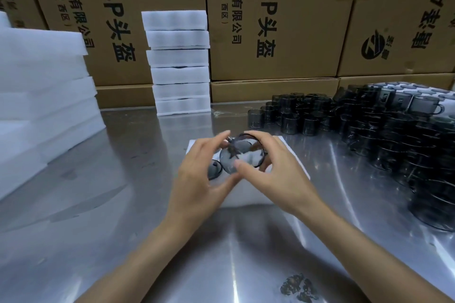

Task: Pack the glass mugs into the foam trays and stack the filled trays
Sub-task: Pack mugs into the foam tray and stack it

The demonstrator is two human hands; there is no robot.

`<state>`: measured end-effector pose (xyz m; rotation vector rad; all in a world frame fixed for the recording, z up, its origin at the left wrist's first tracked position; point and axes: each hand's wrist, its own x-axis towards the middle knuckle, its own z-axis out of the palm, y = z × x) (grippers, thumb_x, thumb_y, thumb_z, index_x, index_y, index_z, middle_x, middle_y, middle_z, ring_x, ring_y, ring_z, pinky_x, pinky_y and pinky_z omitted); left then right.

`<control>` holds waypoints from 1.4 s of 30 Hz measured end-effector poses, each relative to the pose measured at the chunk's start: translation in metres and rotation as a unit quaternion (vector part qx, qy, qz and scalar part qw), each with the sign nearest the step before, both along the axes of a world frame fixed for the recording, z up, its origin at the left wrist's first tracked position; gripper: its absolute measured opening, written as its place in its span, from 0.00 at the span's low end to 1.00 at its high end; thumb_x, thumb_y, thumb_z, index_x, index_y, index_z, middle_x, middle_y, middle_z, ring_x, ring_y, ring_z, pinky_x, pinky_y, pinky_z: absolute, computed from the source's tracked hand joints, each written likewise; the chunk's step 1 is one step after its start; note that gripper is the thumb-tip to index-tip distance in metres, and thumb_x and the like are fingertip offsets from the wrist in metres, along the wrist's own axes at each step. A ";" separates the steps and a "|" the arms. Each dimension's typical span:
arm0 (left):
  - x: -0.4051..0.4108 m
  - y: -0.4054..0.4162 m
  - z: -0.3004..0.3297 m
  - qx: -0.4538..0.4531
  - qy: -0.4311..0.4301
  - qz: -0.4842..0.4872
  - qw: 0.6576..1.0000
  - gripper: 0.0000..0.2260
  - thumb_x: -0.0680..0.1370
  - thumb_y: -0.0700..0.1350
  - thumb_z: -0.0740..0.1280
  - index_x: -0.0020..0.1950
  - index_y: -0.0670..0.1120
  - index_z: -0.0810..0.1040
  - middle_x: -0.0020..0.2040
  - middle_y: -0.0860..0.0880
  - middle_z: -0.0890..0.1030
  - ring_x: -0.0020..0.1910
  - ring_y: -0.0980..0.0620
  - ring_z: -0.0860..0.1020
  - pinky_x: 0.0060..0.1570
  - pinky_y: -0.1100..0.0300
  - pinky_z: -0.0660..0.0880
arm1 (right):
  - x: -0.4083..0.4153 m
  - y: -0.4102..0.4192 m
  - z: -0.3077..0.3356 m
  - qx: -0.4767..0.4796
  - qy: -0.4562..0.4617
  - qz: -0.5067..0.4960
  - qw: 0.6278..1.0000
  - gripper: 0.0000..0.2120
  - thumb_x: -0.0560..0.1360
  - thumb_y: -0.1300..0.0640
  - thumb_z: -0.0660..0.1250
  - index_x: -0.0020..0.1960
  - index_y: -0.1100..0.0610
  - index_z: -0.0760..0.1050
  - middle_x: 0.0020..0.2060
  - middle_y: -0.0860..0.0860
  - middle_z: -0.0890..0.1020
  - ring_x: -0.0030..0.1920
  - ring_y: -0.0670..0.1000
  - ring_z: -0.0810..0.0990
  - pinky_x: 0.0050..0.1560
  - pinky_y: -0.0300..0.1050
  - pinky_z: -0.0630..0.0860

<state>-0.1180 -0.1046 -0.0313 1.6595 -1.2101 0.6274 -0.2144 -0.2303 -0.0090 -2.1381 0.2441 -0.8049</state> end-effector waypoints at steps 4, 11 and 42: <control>0.004 0.003 -0.003 -0.001 0.071 -0.007 0.997 0.25 0.70 0.54 0.71 0.64 0.62 0.66 0.56 0.62 0.77 0.57 0.66 0.75 0.50 0.75 0.69 | -0.002 -0.002 0.003 -0.038 -0.010 0.016 0.999 0.23 0.67 0.51 0.71 0.60 0.43 0.70 0.52 0.36 0.73 0.39 0.44 0.76 0.43 0.36 0.74; -0.002 0.000 -0.003 0.041 0.000 0.004 0.999 0.27 0.72 0.56 0.66 0.69 0.50 0.67 0.61 0.60 0.75 0.59 0.57 0.76 0.56 0.62 0.73 | -0.002 -0.001 0.001 -0.045 -0.025 -0.018 0.999 0.25 0.62 0.41 0.74 0.57 0.37 0.71 0.49 0.37 0.73 0.37 0.41 0.78 0.45 0.39 0.76; -0.001 0.012 -0.006 0.246 -0.126 0.038 0.960 0.30 0.75 0.58 0.59 0.73 0.44 0.66 0.73 0.50 0.66 0.73 0.52 0.63 0.72 0.48 0.58 | -0.002 -0.010 -0.009 -0.266 0.110 -0.039 0.957 0.23 0.81 0.48 0.51 0.75 0.48 0.59 0.74 0.41 0.60 0.74 0.40 0.54 0.73 0.38 0.51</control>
